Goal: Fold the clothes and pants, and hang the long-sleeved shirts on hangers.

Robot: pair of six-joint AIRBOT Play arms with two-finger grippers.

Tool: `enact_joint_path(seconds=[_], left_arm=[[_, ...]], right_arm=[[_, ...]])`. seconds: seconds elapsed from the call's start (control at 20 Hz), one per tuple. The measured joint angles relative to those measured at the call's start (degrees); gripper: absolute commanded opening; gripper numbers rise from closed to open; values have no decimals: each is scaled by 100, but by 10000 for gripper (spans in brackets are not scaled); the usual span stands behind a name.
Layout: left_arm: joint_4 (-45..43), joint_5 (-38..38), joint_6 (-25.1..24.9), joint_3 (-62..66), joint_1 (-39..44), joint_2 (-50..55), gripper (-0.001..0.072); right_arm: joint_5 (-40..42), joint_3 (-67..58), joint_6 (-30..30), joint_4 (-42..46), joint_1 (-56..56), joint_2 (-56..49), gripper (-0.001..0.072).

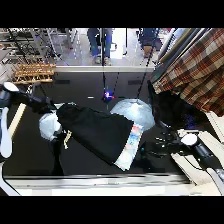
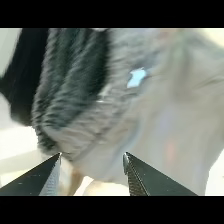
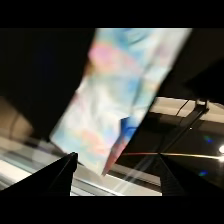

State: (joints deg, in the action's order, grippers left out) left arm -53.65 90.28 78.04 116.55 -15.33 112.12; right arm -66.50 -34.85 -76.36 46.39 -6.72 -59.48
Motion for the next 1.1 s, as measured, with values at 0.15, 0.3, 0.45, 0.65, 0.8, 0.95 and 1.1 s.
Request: enact_joint_path(seconds=[0.15, 0.3, 0.45, 0.65, 0.8, 0.95, 1.1], left_arm=[[243, -162, -101, 114, 39, -398, 316], [400, -201, -199, 151, 236, -660, 316], [439, -138, -238, 155, 551, -765, 316], [476, -52, -286, 24, 1130, -813, 208], [341, -26, -398, -219, 1530, -820, 60], [-138, -24, -511, -586, 1832, -824, 10], [-409, -94, -660, -1182, 2033, -774, 10]], right_arm=[[227, 107, 376, -435, -339, -634, 636], [507, 103, 1043, -1270, -192, -1403, 637], [813, -186, 1508, -2100, 367, -2133, 638], [1283, -960, 1635, -2575, 1165, -2992, 30], [1620, -1434, 1482, -2450, 1419, -3145, 21], [1572, -1631, 647, -1187, 1316, -2653, 20], [1209, -1705, -402, 944, 1023, -1714, 19]])
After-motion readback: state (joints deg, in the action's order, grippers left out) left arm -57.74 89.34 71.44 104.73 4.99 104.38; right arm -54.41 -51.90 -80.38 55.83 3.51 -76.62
